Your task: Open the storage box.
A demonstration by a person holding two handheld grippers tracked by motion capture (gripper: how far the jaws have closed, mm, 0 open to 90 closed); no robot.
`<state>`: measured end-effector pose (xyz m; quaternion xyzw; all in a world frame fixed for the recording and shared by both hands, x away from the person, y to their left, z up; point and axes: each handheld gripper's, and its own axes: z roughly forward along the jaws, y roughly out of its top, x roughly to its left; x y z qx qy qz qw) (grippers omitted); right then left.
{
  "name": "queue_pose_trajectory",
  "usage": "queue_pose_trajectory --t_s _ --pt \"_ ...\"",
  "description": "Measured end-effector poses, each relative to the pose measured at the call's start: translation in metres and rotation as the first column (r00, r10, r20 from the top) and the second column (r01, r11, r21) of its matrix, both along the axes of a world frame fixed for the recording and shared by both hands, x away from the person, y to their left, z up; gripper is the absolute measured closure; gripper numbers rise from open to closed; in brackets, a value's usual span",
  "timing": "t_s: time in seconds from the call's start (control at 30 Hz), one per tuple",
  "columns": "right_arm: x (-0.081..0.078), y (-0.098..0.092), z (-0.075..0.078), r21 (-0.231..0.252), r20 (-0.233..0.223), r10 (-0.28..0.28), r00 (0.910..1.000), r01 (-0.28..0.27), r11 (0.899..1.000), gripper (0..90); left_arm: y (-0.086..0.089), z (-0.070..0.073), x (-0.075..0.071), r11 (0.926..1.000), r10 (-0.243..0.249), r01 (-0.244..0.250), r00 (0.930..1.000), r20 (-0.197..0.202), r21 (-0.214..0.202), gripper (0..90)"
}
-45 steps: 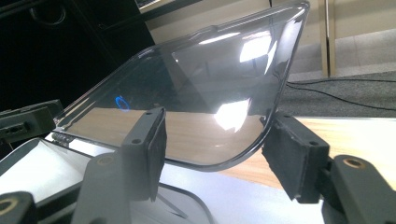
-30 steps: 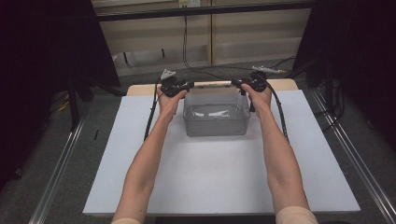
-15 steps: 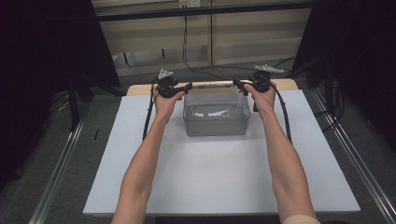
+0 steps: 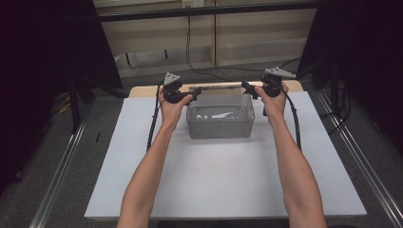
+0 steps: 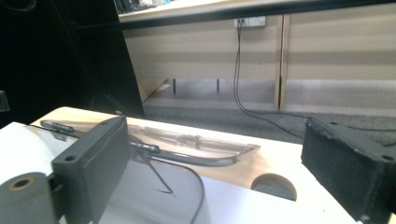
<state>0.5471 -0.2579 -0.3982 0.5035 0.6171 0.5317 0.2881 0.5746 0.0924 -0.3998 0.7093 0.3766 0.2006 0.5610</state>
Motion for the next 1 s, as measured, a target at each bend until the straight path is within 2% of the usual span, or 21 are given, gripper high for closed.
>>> queue_pose_trajectory --t_s 0.07,0.2,0.33,0.43,0.53,0.63,0.8,0.87,1.0 --pt "-0.004 0.002 0.003 -0.008 0.017 0.009 0.9998 -0.009 1.0 4.6 0.002 0.001 -0.005 0.9999 -0.006 0.006 1.0 0.007 -0.011 3.6" --pt "-0.013 0.005 0.006 -0.029 0.038 0.015 0.9992 -0.014 0.999 4.3 0.006 0.005 -0.013 1.0 -0.003 0.004 0.9995 0.032 -0.005 3.5" --pt "-0.019 0.006 0.005 -0.029 0.047 0.014 0.9988 -0.013 0.999 3.7 0.01 0.008 -0.022 0.9997 -0.013 0.014 0.9986 0.052 -0.022 3.5" --pt "-0.023 0.01 0.003 -0.045 0.045 0.029 0.9986 -0.027 0.999 3.6 0.013 0.01 -0.028 0.9997 -0.018 0.019 0.9978 0.063 -0.015 3.6" --pt "-0.027 0.012 -0.001 -0.048 0.051 0.03 0.9982 -0.027 0.998 3.5 0.018 0.011 -0.034 0.9989 -0.019 0.022 0.9971 0.074 -0.041 3.7" --pt "-0.03 0.013 -0.002 -0.048 0.057 0.024 0.9981 -0.021 0.999 2.7 0.022 0.011 -0.039 0.9998 -0.011 0.013 0.9969 0.077 -0.017 4.0" --pt "-0.042 0.016 0.002 -0.048 0.09 0.027 0.9956 -0.022 0.999 0.7 0.031 0.012 -0.05 0.9993 0.005 -0.003 0.9969 0.078 -0.038 3.9" --pt "-0.046 0.016 0.002 -0.045 0.089 0.029 0.9956 -0.025 0.999 0.0 0.033 0.013 -0.056 0.9996 0.009 -0.007 0.9971 0.075 -0.026 4.8" --pt "-0.055 0.016 0.004 -0.063 0.112 0.018 0.9936 -0.011 0.998 0.0 0.036 0.018 -0.067 0.9999 0.013 -0.012 0.9947 0.102 -0.008 5.0"
